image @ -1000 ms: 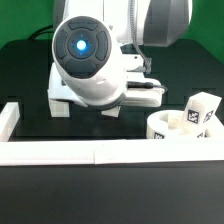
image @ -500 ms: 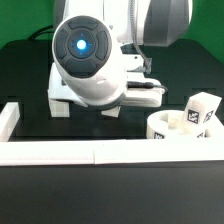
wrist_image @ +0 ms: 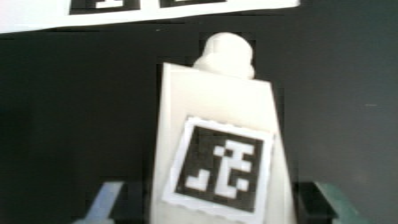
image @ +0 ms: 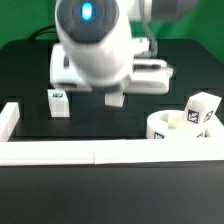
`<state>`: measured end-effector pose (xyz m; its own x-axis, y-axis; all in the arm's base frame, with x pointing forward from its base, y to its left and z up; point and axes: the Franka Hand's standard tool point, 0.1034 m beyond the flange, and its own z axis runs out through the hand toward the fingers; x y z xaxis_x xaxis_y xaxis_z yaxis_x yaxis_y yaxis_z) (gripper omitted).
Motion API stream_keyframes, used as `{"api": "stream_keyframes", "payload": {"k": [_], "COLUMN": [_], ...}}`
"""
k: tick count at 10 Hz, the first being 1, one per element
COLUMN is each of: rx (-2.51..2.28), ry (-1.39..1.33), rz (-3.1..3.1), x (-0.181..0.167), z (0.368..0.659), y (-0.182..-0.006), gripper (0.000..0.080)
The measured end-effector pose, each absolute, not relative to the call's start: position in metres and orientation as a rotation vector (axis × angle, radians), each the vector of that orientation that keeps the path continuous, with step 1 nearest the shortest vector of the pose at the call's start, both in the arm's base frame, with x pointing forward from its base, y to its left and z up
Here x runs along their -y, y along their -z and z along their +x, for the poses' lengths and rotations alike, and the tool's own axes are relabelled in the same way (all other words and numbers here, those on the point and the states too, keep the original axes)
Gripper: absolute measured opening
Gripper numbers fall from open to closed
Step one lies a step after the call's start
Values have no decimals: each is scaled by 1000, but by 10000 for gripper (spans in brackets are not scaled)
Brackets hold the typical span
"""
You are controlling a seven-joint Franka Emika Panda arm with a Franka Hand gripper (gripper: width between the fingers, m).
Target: Assemble stool
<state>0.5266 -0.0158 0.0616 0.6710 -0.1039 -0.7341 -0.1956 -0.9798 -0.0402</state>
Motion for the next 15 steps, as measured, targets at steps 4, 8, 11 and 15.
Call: {"api": "stream_keyframes", "payload": {"k": [4,8,11,15], "rx": [-247,-166,-188,-58], "ry": [-966,-449,-179,417], "rz": [-2867,-3025,-3065,-3110], "x": [12,-17,-12,-28], "z": [543,595,601,622], "y": [-75,-138,-131,-143], "gripper": [324,324,324,324]}}
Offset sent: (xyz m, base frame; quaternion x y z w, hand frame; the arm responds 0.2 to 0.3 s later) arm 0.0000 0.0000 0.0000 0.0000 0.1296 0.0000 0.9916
